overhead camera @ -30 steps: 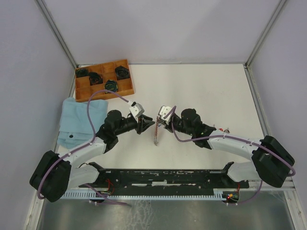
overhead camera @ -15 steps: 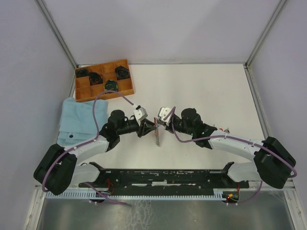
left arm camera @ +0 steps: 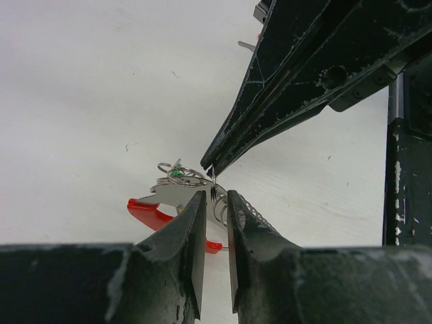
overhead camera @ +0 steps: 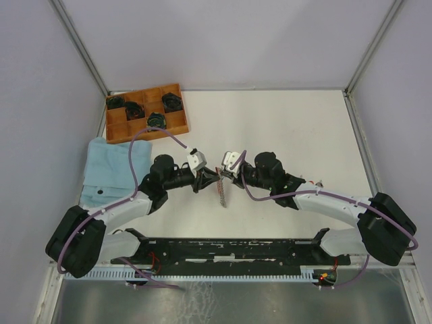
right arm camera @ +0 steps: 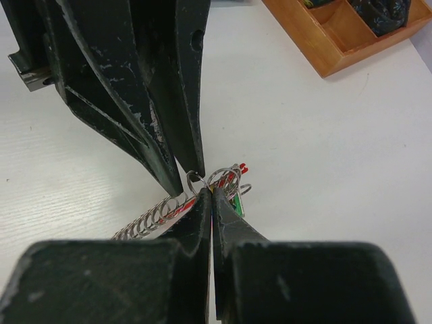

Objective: Put the keys on the keyring

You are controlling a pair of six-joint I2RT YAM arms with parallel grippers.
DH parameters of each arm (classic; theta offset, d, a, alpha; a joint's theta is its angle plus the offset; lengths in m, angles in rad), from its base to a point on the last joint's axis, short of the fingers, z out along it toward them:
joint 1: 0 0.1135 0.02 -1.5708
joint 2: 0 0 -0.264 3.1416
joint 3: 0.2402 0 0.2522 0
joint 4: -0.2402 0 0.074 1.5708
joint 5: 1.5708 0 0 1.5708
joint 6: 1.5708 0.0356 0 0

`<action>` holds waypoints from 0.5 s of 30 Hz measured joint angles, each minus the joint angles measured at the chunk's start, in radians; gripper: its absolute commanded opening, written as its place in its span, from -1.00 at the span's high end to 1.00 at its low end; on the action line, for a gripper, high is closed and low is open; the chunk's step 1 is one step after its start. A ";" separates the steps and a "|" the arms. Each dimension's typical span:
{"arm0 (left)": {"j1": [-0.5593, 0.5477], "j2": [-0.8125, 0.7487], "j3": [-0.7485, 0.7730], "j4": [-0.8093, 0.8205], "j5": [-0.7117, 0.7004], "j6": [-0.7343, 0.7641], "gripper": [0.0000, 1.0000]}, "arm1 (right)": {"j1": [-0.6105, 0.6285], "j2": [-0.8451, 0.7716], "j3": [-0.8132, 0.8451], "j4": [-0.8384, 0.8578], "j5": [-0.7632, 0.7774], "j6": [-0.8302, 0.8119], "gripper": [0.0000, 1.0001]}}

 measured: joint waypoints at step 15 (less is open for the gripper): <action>0.001 0.005 0.000 0.010 0.017 0.002 0.79 | 0.000 0.000 0.013 -0.016 -0.030 0.000 0.98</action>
